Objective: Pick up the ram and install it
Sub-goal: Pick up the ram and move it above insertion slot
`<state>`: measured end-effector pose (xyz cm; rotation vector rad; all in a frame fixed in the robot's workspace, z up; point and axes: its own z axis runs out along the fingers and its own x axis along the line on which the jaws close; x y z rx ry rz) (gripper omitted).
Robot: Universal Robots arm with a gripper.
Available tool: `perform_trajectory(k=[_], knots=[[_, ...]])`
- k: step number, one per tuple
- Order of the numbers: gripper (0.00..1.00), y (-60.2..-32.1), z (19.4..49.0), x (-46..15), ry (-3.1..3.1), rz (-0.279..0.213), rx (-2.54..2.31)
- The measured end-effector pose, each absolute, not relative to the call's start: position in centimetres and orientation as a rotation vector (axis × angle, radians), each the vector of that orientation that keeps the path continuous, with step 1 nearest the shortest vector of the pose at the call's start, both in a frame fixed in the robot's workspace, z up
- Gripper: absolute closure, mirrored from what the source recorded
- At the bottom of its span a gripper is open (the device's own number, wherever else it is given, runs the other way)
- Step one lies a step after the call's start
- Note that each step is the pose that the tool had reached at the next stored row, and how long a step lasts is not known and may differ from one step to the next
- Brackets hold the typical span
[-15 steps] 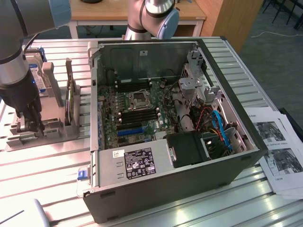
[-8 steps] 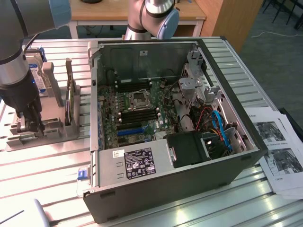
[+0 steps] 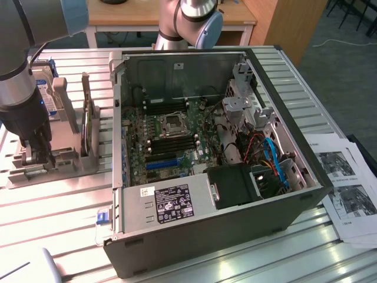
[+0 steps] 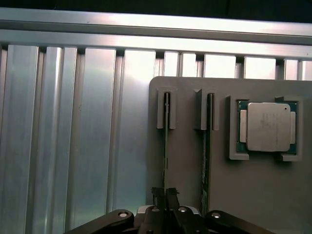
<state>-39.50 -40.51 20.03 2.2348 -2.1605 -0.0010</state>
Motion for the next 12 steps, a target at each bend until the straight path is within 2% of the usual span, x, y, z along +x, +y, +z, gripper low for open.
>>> perform_trajectory(k=[1,12], knots=[[0.88,-40.51,20.02,-39.5,-2.16,-0.001,2.235],[0.88,-40.51,20.38,-39.49,-2.16,-0.001,2.235]])
